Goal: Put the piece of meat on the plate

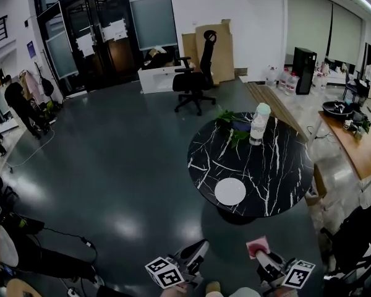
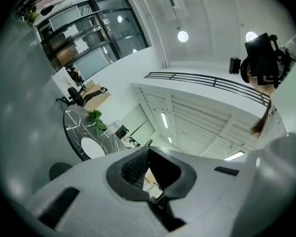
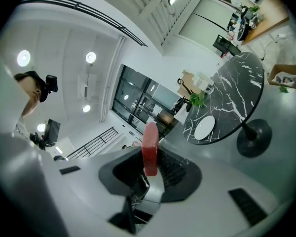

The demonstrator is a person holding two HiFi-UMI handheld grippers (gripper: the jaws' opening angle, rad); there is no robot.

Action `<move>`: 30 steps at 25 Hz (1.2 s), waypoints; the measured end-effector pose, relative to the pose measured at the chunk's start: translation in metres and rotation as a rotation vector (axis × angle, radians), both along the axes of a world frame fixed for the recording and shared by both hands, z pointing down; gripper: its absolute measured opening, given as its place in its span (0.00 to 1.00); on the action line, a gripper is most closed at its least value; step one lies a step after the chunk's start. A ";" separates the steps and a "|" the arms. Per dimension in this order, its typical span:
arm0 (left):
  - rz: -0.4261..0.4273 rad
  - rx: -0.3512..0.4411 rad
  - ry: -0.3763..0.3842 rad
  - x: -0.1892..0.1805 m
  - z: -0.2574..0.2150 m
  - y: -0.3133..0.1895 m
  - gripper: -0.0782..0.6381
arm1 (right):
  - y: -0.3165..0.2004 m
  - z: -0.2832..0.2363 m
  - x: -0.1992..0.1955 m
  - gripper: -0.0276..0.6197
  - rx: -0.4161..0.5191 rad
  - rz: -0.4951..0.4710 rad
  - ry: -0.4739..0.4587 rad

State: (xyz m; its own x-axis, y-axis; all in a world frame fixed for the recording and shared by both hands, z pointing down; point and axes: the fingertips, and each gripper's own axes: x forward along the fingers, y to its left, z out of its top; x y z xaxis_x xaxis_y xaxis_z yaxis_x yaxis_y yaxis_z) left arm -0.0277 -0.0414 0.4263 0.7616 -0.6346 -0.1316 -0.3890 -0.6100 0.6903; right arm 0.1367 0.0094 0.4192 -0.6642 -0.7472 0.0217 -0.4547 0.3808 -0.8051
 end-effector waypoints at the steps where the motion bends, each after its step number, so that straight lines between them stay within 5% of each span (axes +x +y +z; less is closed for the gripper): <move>1: 0.005 0.000 0.000 0.002 0.003 -0.003 0.12 | -0.003 0.004 0.000 0.18 -0.012 0.000 0.001; 5: 0.005 -0.017 -0.009 0.004 0.023 -0.021 0.12 | -0.023 0.026 0.002 0.18 -0.059 -0.004 0.010; 18: -0.220 -0.049 -0.071 -0.037 0.027 -0.131 0.12 | -0.166 0.061 -0.011 0.18 -0.126 -0.155 0.016; 30: -0.299 -0.098 -0.065 -0.021 0.054 -0.197 0.12 | -0.256 0.110 -0.002 0.18 -0.245 -0.250 0.100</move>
State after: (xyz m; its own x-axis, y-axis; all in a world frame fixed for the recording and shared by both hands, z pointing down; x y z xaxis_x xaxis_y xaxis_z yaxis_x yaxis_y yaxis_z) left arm -0.0483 -0.2385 0.4805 0.5439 -0.8390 -0.0158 -0.5867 -0.3937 0.7077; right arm 0.1343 -0.2462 0.5295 -0.8115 -0.5261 0.2543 -0.4531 0.2916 -0.8424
